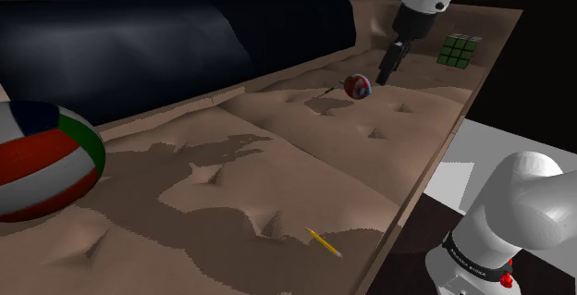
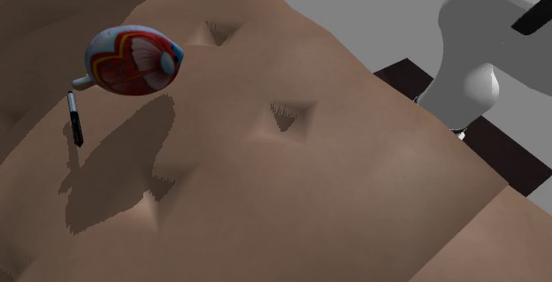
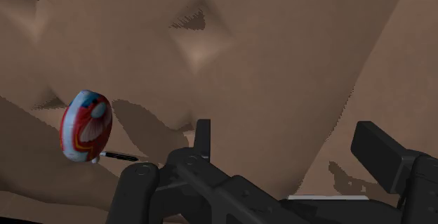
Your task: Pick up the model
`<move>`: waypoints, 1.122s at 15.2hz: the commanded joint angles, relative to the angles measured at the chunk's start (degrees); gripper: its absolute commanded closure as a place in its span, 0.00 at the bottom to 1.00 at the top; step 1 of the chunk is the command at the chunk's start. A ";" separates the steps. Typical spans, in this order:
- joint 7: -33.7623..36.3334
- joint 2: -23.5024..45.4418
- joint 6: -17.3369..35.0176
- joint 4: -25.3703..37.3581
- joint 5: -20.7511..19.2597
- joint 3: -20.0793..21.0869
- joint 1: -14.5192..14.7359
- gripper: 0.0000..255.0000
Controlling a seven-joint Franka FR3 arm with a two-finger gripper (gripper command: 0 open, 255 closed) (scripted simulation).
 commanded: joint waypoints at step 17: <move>-16.47 28.70 10.21 14.63 0.41 -16.29 -2.81 0.00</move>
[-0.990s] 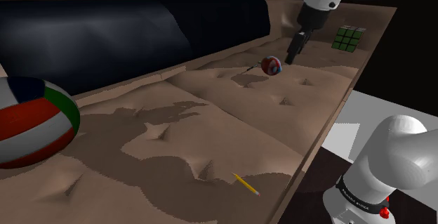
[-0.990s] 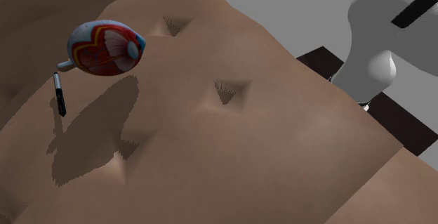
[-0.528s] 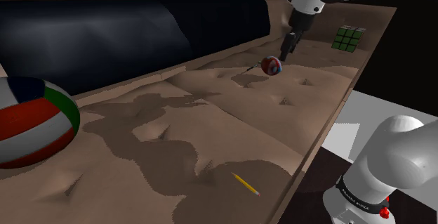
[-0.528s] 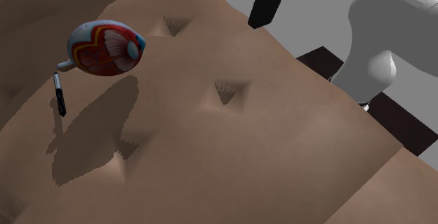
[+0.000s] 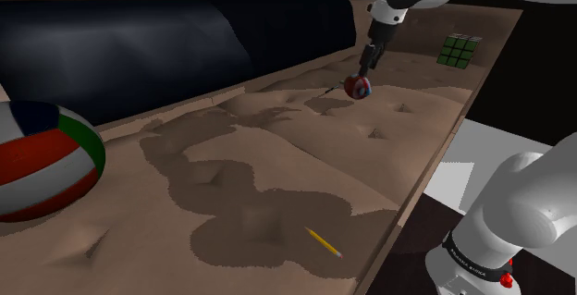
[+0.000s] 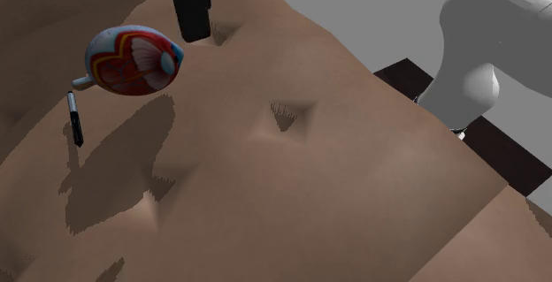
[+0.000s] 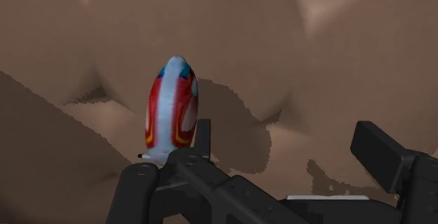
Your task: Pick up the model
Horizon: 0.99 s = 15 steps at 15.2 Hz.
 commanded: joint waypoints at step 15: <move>-10.21 18.94 6.57 8.84 6.56 -6.45 -1.88 0.00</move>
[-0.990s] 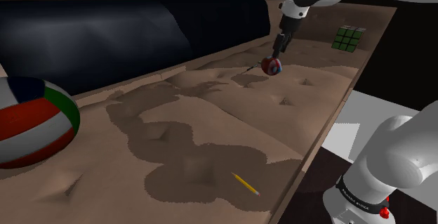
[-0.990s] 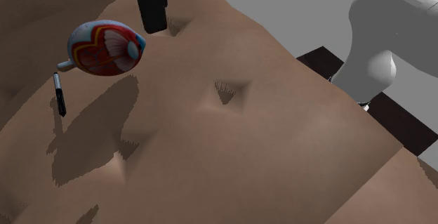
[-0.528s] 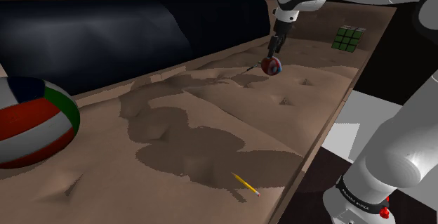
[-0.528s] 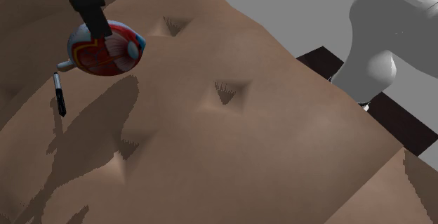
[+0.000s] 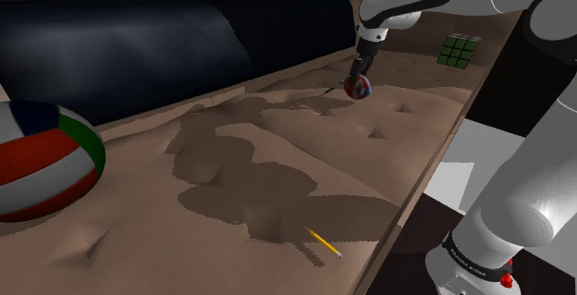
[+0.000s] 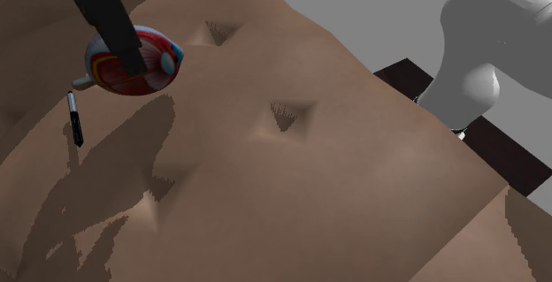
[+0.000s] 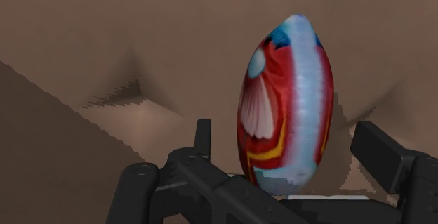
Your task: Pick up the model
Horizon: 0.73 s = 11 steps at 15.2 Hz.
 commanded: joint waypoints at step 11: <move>-0.07 -0.14 0.92 -1.01 -0.03 -0.02 -0.02 1.00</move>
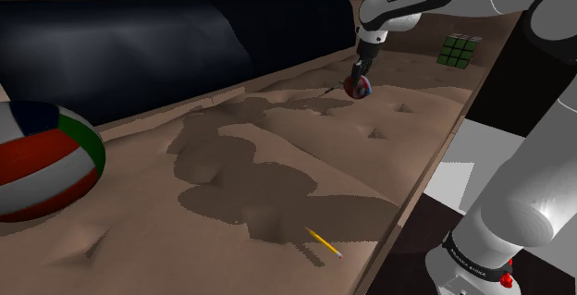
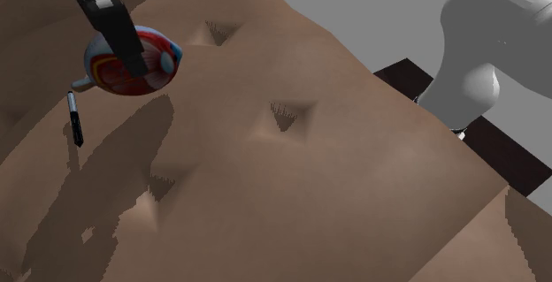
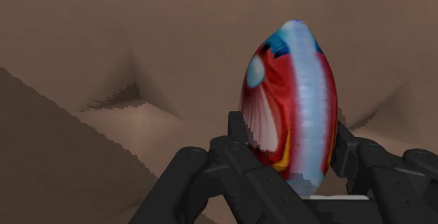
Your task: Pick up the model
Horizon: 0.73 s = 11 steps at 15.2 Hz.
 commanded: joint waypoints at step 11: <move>0.44 -0.39 -7.59 7.19 -0.28 0.01 0.00 1.00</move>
